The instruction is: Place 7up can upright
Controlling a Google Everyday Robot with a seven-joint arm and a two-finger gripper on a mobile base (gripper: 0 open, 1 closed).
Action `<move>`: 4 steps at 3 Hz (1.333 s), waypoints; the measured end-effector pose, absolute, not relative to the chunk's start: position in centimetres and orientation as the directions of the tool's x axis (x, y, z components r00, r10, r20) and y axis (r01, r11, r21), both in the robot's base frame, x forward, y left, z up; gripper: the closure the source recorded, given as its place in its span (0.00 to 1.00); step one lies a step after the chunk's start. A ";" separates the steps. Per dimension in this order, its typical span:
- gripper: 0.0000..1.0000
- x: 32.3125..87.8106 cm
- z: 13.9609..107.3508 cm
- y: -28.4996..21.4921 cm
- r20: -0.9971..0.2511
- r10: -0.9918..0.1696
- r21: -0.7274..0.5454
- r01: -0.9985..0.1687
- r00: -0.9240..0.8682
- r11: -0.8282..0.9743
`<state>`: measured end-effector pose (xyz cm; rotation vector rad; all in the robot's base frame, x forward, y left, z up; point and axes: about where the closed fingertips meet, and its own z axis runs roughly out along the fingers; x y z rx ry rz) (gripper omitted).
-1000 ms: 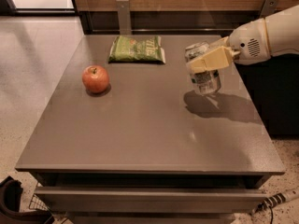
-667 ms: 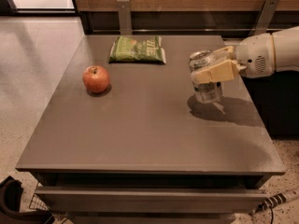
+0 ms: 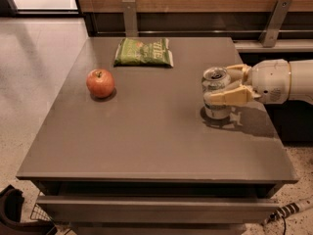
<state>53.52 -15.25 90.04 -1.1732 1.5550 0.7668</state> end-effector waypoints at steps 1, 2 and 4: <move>1.00 53.9 88.6 -15.6 -0.964 -0.266 -0.094 -0.943 0.006 0.319; 0.86 54.7 87.4 -16.0 -0.972 -0.236 -0.066 -0.946 -0.011 0.318; 0.32 54.7 87.6 -15.7 -0.972 -0.236 -0.066 -0.948 -0.010 0.313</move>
Offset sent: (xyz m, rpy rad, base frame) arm 0.0377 -0.0289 -0.0642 0.1700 0.1358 -0.0221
